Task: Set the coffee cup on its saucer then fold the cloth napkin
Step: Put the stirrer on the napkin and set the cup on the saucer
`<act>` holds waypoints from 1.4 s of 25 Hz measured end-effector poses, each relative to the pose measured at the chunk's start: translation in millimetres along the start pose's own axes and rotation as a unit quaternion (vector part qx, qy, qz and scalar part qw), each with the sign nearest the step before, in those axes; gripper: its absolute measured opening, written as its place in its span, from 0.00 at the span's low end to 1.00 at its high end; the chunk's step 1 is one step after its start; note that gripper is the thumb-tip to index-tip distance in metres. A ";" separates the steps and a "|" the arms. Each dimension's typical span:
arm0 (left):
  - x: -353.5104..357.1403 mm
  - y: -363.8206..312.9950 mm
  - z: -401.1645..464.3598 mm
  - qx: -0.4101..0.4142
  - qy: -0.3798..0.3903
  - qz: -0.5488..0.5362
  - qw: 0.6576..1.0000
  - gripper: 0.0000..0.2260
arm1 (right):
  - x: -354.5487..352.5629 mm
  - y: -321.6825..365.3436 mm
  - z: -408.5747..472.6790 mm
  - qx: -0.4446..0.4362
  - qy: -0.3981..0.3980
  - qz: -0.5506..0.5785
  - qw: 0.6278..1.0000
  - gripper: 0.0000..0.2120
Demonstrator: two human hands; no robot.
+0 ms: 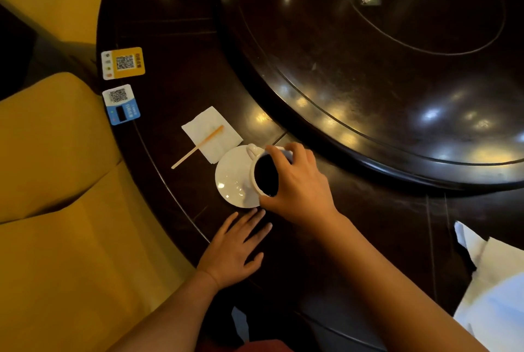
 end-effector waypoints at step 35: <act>-3.2 -3.0 0.2 -0.009 0.025 0.003 1.000 0.25 | 32.6 22.3 36.0 -0.036 0.040 -0.078 0.996 0.42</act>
Point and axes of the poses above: each hand's wrist, its own z-axis towards the middle knuckle, its own x-axis out of the palm, y = z × x, the point moved 3 cm from there along z, towards the middle knuckle, and after that the axes turned 14 degrees about y, right-handed, at the moved point
